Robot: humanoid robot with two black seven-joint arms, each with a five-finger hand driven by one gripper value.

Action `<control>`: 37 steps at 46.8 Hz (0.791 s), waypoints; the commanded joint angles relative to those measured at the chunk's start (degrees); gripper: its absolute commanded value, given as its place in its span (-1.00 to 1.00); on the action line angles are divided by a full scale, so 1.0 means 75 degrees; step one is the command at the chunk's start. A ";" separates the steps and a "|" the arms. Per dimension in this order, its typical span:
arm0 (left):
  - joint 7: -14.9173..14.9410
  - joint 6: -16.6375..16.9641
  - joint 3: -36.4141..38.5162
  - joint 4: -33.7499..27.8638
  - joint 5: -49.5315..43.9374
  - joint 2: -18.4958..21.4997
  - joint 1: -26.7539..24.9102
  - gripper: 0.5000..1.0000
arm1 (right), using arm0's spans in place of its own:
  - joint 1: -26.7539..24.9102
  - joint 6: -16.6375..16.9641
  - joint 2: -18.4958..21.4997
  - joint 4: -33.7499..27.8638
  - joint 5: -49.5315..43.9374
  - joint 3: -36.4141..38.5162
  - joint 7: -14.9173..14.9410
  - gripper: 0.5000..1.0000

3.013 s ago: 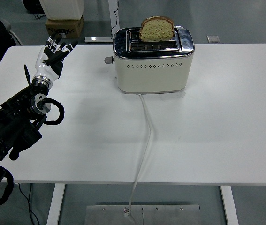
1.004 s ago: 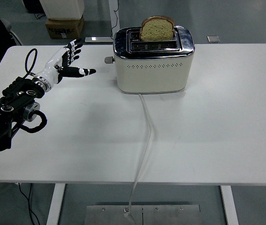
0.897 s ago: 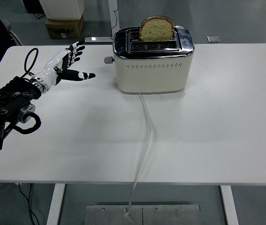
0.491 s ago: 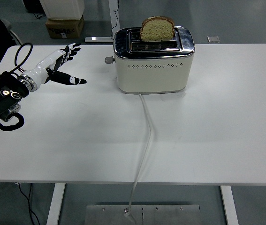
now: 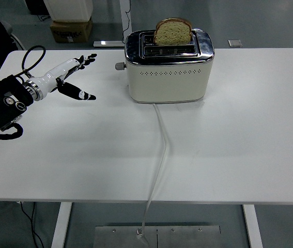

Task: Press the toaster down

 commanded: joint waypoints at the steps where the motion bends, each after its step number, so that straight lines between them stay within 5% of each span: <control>1: 0.0000 0.0001 0.0136 0.0001 0.0003 -0.0003 -0.0066 1.00 | 0.0000 0.0000 0.0000 0.0000 0.0000 0.0000 0.0006 1.00; 37: 0.0012 -0.0022 0.1167 0.0060 -0.0009 -0.0131 -0.0640 1.00 | 0.0000 0.0000 0.0000 0.0000 0.0000 0.0000 -0.0006 1.00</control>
